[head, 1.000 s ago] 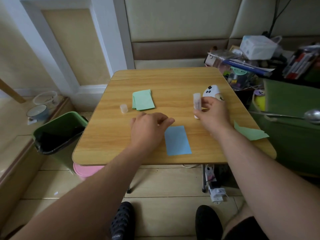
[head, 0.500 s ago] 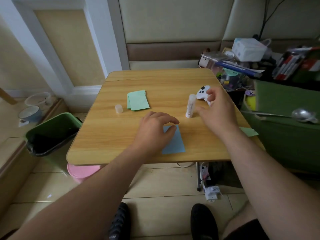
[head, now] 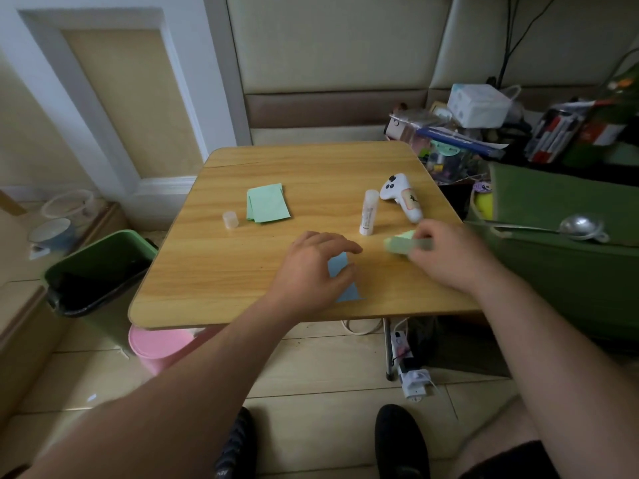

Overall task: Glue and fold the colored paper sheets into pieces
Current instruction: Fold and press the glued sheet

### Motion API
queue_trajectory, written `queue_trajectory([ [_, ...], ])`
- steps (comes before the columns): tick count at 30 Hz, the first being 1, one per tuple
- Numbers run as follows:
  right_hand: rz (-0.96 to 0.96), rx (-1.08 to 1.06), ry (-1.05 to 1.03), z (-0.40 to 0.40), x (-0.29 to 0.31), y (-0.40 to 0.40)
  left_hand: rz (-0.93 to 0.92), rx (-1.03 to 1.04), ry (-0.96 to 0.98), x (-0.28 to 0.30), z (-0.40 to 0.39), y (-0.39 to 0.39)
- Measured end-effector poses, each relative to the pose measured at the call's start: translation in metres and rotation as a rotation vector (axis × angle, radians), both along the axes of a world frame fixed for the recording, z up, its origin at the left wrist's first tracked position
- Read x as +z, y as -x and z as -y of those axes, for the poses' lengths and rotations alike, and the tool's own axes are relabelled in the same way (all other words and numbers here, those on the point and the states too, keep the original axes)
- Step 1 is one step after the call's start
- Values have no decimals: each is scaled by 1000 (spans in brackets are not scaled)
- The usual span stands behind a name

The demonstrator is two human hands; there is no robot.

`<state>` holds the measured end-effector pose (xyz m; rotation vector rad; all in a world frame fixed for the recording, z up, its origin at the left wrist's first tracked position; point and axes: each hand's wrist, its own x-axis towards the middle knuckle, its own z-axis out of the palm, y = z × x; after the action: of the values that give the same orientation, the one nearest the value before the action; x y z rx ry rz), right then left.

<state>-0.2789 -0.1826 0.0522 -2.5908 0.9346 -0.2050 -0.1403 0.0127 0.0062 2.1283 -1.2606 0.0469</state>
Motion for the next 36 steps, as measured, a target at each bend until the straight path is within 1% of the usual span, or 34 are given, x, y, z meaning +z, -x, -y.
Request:
queue_trajectory([
  [2,161,124,-152,-22,2,-7,-35,-47,26,6,-2,3],
  [3,223,163,-250,-30,2,-10,-82,-66,30,9,-3,4],
  [4,281,195,-344,-36,1,-13,-164,-76,40,10,-4,5],
  [6,396,233,-487,-42,-2,-18,-393,-71,102,9,-3,5],
  [8,514,190,-569,-44,-4,-22,-587,-55,169,10,-3,3],
  [10,608,107,-564,-46,-9,-25,-753,-61,227,10,-3,3],
  [12,697,27,-613,-52,-12,-30,-874,-78,257,13,-5,4],
  [13,742,-3,-705,-55,-14,-33,-902,-77,276,15,-6,4],
  [15,765,-18,-907,-62,-17,-37,-896,-32,331,15,-7,5],
  [16,736,-5,-945,-64,-19,-39,-885,-2,363,15,-8,3],
  [19,661,8,-868,-65,-30,-41,-815,4,388,15,-14,-1],
  [20,653,2,-842,-63,-33,-42,-744,-22,356,15,-16,-1],
  [22,640,3,-810,-60,-37,-42,-539,-44,252,15,-21,-2],
  [23,637,9,-787,-61,-37,-42,-453,-28,209,14,-23,-3],
  [24,637,15,-742,-60,-38,-42,-405,5,183,12,-23,-4],
  [25,634,20,-673,-60,-38,-42,-399,42,169,9,-24,-6],
  [27,627,21,-512,-60,-40,-40,-450,93,163,6,-26,-8],
  [29,621,60,-443,-61,-41,-40,-507,105,169,5,-29,-12],
  [33,524,185,-485,-66,-42,-39,-581,72,143,11,-38,-13],
  [36,528,200,-551,-69,-40,-38,-616,55,141,10,-40,-10],
])
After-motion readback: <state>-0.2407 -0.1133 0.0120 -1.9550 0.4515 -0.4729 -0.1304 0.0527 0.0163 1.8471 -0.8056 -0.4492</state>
